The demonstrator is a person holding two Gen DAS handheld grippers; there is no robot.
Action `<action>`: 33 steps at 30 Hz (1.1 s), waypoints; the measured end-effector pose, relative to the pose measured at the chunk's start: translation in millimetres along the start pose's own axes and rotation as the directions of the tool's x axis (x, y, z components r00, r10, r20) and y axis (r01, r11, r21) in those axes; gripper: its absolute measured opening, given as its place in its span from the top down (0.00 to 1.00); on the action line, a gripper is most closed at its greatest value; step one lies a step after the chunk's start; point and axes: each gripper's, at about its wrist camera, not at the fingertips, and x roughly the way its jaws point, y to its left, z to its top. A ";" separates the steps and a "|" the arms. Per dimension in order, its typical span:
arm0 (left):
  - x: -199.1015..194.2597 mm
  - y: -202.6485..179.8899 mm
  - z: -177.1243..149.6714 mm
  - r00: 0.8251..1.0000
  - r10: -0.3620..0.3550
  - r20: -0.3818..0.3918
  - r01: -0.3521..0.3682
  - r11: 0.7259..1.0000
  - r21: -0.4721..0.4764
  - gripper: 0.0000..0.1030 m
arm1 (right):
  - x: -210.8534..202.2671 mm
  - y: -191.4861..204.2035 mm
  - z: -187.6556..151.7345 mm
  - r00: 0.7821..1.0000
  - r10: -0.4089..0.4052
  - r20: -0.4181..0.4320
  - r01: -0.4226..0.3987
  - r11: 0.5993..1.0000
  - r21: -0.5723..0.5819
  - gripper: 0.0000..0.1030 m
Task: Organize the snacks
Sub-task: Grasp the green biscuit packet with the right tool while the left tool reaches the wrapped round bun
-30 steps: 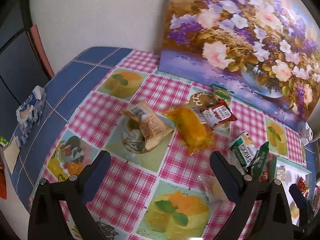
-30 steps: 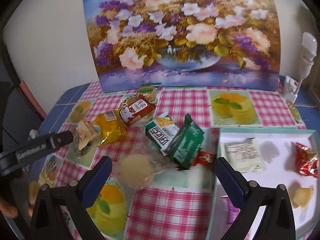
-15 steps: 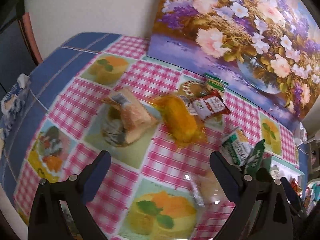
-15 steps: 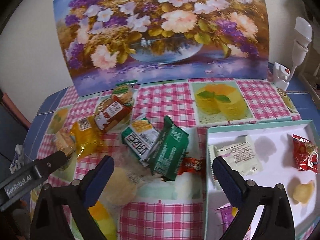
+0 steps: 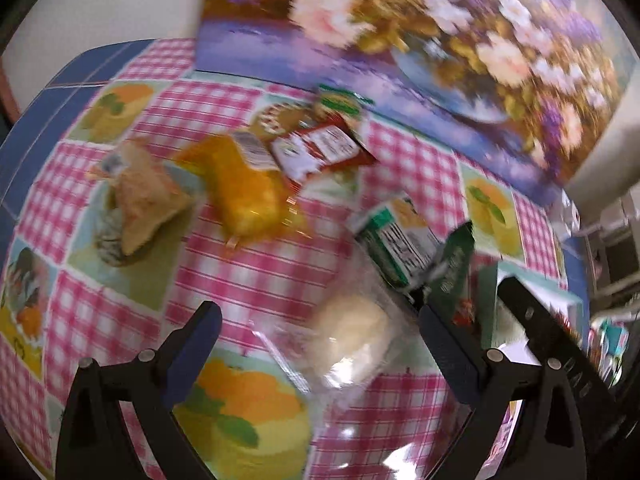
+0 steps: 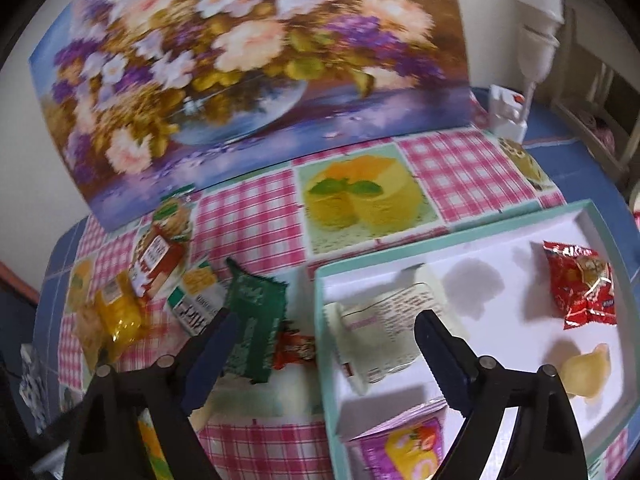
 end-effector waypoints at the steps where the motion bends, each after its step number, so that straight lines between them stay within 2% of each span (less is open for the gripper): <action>1: 4.1 -5.0 -1.5 1.000 -0.003 -0.013 0.003 1.000 0.013 0.04 | 0.3 -3.3 1.0 1.000 0.003 0.001 -0.003 1.000 0.013 0.11; 5: 15.3 -18.3 -6.9 0.999 0.012 -0.042 -0.009 0.998 0.066 0.04 | 2.1 -8.4 2.8 1.000 0.027 0.000 -0.027 0.999 0.038 0.11; 13: 32.9 -25.9 -13.8 0.991 0.104 -0.087 -0.092 0.986 0.140 0.04 | 2.3 7.8 2.6 0.997 0.079 0.009 -0.079 0.997 -0.005 0.11; 18: 32.4 -6.7 -11.8 0.988 0.123 -0.090 -0.116 0.990 0.075 0.04 | 6.5 19.7 2.0 0.993 0.115 0.001 -0.115 0.993 -0.035 0.19; 24: 30.7 15.6 -11.5 0.982 0.158 -0.099 -0.156 0.987 0.032 0.05 | 17.1 37.6 -4.4 0.984 0.176 -0.037 -0.179 0.981 -0.077 0.34; 29: 27.5 36.7 -11.5 0.983 0.157 -0.097 -0.160 0.987 -0.025 0.06 | 25.2 48.5 -10.0 0.983 0.174 -0.054 -0.179 0.976 -0.120 0.43; 33: 25.8 45.3 -12.2 0.984 0.150 -0.097 -0.154 0.987 -0.039 0.07 | 35.8 51.2 -15.1 0.984 0.161 -0.076 -0.169 0.977 -0.131 0.44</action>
